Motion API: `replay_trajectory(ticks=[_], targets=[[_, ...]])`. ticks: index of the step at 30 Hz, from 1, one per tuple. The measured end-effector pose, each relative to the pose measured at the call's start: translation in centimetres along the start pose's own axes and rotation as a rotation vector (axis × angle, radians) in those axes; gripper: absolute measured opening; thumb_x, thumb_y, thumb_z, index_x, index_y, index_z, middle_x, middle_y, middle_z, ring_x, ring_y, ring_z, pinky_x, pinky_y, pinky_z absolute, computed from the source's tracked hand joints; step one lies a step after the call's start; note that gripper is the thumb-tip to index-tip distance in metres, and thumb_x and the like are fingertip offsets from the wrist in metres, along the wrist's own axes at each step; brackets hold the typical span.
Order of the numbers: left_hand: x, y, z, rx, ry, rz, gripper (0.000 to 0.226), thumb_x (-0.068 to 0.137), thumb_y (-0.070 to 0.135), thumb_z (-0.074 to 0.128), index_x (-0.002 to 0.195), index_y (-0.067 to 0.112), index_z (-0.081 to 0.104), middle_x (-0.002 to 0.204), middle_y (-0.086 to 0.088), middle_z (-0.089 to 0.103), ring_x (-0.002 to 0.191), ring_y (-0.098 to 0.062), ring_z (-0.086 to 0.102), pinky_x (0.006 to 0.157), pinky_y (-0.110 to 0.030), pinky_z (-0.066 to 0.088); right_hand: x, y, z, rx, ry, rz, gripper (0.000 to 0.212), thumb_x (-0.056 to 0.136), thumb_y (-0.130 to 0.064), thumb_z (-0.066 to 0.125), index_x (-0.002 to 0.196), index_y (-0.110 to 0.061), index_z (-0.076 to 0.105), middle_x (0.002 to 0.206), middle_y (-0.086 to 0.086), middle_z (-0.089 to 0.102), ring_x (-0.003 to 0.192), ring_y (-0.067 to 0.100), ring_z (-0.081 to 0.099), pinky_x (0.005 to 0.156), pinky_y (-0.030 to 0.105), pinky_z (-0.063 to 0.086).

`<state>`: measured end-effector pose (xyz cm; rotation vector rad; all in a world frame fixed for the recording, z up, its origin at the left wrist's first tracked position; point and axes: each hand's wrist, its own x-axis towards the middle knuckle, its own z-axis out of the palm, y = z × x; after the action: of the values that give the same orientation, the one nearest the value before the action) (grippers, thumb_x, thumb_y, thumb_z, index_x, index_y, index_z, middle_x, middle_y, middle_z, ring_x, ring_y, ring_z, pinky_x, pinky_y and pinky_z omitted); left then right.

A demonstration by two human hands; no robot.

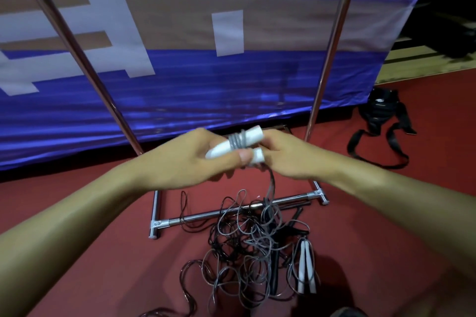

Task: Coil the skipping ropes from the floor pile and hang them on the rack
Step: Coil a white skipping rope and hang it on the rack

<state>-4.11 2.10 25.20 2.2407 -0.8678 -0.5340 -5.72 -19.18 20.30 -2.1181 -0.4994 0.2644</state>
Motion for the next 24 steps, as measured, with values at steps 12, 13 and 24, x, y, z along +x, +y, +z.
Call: replay_trajectory(ticks=[12,13,24], targets=[[0.4,-1.1,0.1,-0.269,0.185,0.049,0.015,0.102,0.043,0.053,0.094,0.032,0.057,0.059,0.007,0.05,0.05,-0.016,0.036,0.045,-0.026,0.029,-0.7,-2.3,1.9,-0.172,0.175,0.028,0.026,0.109,-0.016,0.044,0.099,-0.015,0.068,0.075,-0.013,0.063,0.07,-0.009,0.057,0.069,0.008,0.039],[0.4,-1.0,0.3,-0.24,0.194,0.036,0.015,0.103,0.041,0.053,0.096,0.029,0.056,0.058,0.007,0.052,0.048,-0.013,0.037,0.043,-0.025,0.031,-0.8,-2.6,1.8,-0.177,0.161,0.075,0.028,0.109,-0.02,0.043,0.095,-0.021,0.067,0.073,-0.013,0.063,0.067,-0.011,0.056,0.067,0.007,0.039],[0.0,-1.0,-0.3,-0.215,0.128,0.076,0.032,0.099,0.038,0.06,0.129,0.028,0.056,0.099,-0.002,0.076,0.089,-0.023,0.076,0.082,-0.037,0.061,-1.6,-4.3,0.1,-0.254,-0.02,0.108,0.031,0.109,-0.036,0.04,0.098,-0.023,0.066,0.072,-0.009,0.057,0.065,0.002,0.053,0.065,0.018,0.042]])
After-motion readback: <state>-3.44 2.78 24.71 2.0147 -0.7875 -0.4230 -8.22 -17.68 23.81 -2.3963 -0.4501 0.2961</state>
